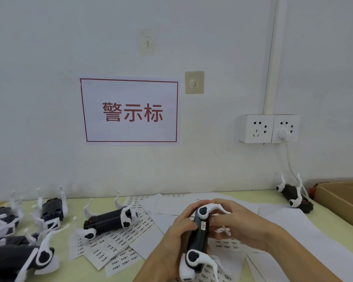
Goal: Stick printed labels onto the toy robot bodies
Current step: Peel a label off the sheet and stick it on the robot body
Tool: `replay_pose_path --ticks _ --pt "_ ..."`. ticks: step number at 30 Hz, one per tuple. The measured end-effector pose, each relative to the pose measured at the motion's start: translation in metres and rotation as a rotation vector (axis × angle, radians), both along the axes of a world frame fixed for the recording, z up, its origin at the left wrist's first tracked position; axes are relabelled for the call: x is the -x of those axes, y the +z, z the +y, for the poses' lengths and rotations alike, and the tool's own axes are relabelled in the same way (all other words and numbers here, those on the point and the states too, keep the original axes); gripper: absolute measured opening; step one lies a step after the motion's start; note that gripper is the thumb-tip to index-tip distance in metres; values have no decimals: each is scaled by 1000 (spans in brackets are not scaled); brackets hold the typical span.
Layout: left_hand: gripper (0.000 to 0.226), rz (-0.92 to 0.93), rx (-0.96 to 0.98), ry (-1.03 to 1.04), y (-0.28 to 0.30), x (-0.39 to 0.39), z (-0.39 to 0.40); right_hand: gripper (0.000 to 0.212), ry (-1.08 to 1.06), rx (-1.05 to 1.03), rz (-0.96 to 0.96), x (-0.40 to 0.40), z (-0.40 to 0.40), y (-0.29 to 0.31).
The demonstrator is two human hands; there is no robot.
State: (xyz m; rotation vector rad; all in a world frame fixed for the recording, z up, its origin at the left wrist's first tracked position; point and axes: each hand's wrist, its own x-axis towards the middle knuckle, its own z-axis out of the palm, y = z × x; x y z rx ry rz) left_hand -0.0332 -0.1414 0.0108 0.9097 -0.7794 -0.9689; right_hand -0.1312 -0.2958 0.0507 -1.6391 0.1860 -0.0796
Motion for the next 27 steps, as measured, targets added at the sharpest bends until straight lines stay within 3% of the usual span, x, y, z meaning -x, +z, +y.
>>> replay_pose_path --ticks 4,8,13,17,27 --pt "60 24 0 -17 -1 -2 0 41 27 -21 21 2 -1 1" --pt "57 19 9 9 1 -1 0 29 27 -8 -5 1 3 1" --pt "53 18 2 56 3 0 -1 30 -57 7 -37 -4 11 -5" --pt "51 36 10 78 5 2 -1 28 -27 -115 -50 0 8 -7" --pt "51 -16 34 82 2 0 -3 25 56 -62 -85 -3 12 -4"
